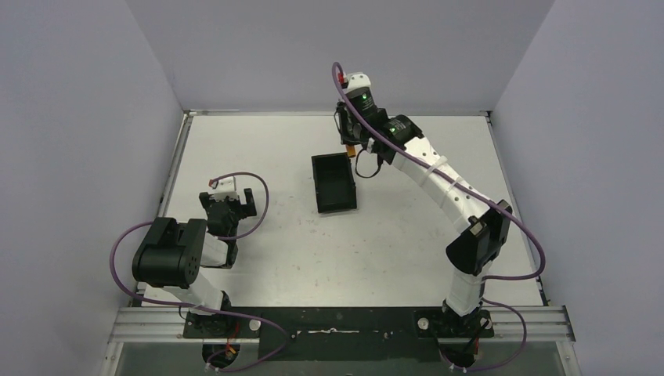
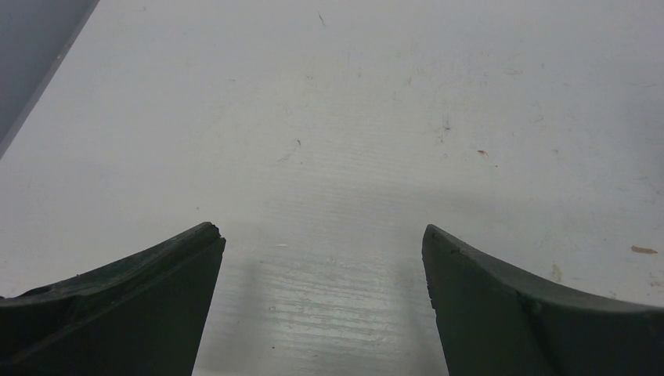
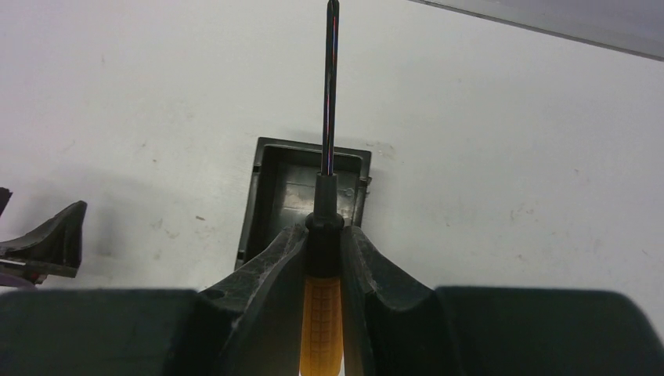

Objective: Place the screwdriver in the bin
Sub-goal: Place the screwdriver in the bin, then reset both arms

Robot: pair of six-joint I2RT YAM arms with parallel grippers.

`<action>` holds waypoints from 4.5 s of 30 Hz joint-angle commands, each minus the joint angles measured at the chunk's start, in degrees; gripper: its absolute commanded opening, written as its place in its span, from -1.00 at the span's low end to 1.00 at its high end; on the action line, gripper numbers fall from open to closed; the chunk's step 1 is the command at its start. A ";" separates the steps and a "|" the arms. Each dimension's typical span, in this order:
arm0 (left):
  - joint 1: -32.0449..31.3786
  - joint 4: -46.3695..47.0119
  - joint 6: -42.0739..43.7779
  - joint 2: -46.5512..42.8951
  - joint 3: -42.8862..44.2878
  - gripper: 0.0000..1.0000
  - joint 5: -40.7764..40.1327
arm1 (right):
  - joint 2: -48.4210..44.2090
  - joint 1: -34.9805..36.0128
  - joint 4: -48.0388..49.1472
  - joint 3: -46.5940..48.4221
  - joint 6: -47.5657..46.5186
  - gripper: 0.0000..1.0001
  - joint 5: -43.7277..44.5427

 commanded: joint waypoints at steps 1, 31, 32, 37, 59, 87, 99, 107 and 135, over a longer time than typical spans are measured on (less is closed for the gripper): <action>-0.10 3.02 0.41 -0.10 1.36 0.94 0.65 | 0.18 3.34 4.89 0.09 1.37 -1.00 3.41; -0.10 3.08 0.39 -0.03 1.36 0.94 0.65 | 3.72 5.94 24.81 -24.00 -11.52 -1.00 -1.17; -0.10 3.04 0.37 -0.09 1.36 0.94 0.65 | 4.25 5.88 25.23 -24.51 -11.63 -1.00 -1.25; -0.10 3.02 0.39 -0.06 1.36 0.94 0.65 | 6.18 5.32 27.52 -26.73 -12.66 -1.00 -1.95; -0.10 3.04 0.36 -0.11 1.36 0.94 0.65 | 10.25 3.44 30.40 -26.21 -15.32 -0.40 -4.83; -0.10 3.04 0.40 -0.08 1.36 0.94 0.70 | 4.55 4.77 22.67 -19.11 -12.80 1.00 -3.81; -0.10 3.07 0.40 -0.05 1.36 0.94 0.65 | 2.07 4.78 17.45 -9.75 -13.31 1.00 -2.05; -0.10 3.02 0.35 -0.09 1.36 0.94 0.66 | 1.29 4.72 13.43 -1.18 -14.00 1.00 0.01; -0.09 3.07 0.41 -0.07 1.36 0.94 0.70 | -23.60 -23.65 23.07 -22.86 -12.83 1.00 -8.10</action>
